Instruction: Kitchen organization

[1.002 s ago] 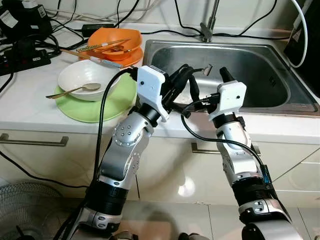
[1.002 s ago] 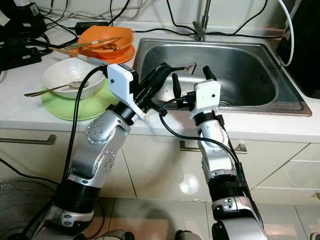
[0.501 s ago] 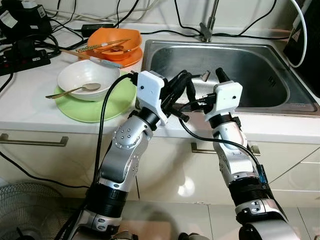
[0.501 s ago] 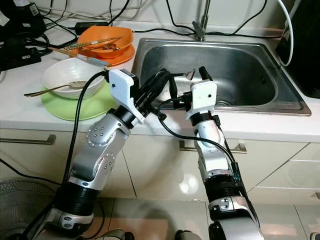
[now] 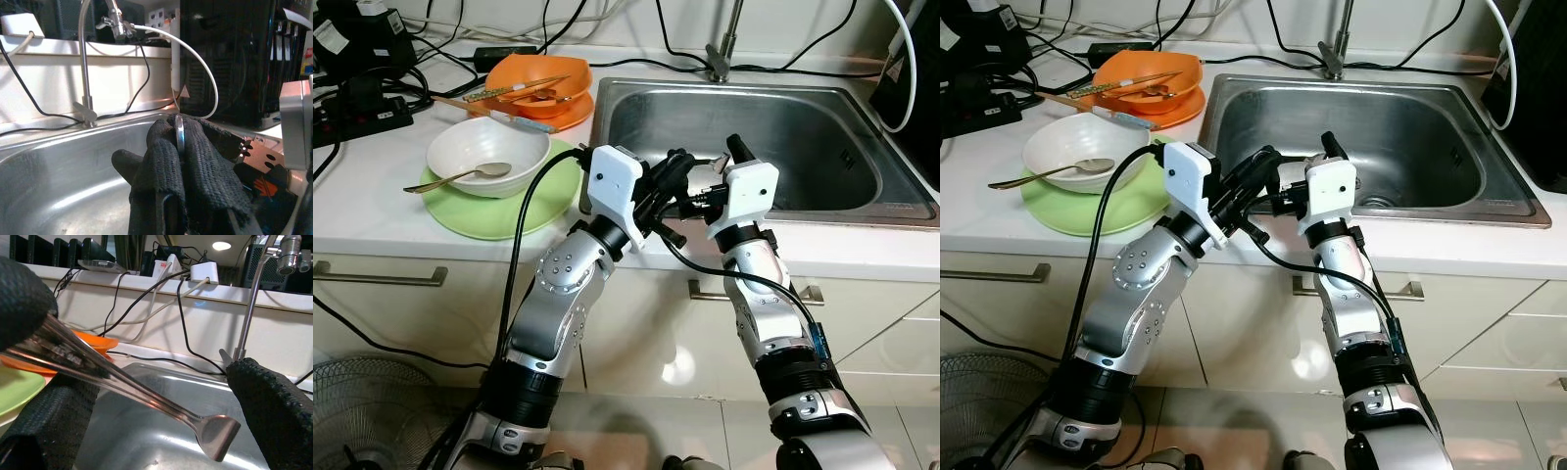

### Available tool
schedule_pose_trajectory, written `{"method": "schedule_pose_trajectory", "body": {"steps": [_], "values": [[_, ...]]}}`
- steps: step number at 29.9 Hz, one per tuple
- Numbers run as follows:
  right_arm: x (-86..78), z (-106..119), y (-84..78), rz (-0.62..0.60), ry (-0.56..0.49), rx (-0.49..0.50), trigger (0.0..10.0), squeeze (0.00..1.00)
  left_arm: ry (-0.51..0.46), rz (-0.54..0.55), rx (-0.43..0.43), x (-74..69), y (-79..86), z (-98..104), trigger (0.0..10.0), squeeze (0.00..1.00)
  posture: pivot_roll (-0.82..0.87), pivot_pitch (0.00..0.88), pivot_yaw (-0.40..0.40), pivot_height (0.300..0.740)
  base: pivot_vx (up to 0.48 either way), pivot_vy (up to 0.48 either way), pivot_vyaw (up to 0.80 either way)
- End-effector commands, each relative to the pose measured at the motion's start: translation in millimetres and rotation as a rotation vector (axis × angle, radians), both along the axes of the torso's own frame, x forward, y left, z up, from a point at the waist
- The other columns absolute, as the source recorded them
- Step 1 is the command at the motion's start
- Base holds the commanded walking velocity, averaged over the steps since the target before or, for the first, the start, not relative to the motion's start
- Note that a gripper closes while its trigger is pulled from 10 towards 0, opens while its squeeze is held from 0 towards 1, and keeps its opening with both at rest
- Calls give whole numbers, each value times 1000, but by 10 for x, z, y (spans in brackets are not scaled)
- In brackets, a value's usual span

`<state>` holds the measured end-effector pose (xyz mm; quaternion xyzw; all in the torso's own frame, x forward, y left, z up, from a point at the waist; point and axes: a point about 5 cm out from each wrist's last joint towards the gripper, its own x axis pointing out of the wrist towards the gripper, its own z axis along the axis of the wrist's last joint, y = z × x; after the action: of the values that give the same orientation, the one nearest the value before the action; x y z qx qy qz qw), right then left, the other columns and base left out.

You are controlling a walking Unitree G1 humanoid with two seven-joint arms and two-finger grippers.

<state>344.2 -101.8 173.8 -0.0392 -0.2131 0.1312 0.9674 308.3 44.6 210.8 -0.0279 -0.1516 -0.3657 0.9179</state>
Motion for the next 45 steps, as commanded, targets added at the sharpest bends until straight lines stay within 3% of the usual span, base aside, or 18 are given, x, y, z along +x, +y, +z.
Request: {"method": "schedule_pose_trajectory", "body": {"steps": [1, 8, 11, 13, 14, 15, 45], "values": [[12, 71, 68, 26, -32, -21, 10000, 0, -24, -39, 47, -28, -67, 46, 10000, 0, 53, 65, 6, 740, 0, 0, 0], [2, 38, 75, 30, -30, -46, 10000, 0, -24, -32, 64, 1, -35, 55, 10000, 0, 56, 67, 7, 740, 0, 0, 0], [1, 35, 81, 37, -36, -70, 8941, 0, -26, -30, 66, 5, -35, 65, 10000, 0, 57, 66, 7, 740, 0, 0, 0], [0, 30, 83, 41, -37, -77, 1176, 0, -29, -28, 67, 12, -31, 82, 10000, 0, 59, 66, 7, 740, 0, 0, 0], [0, 30, 83, 41, -37, -77, 1176, 0, -29, -28, 67, 12, -31, 82, 10000, 0, 59, 66, 7, 740, 0, 0, 0], [0, 26, 82, 42, -36, -79, 0, 0, -32, -26, 67, 18, -26, 95, 10000, 0, 60, 66, 6, 740, 0, 0, 0], [-4, -11, 95, 62, -33, -91, 0, 0, -47, -23, 59, 21, -12, 159, 10000, 0, 65, 67, 8, 740, 0, 0, 0]]}}
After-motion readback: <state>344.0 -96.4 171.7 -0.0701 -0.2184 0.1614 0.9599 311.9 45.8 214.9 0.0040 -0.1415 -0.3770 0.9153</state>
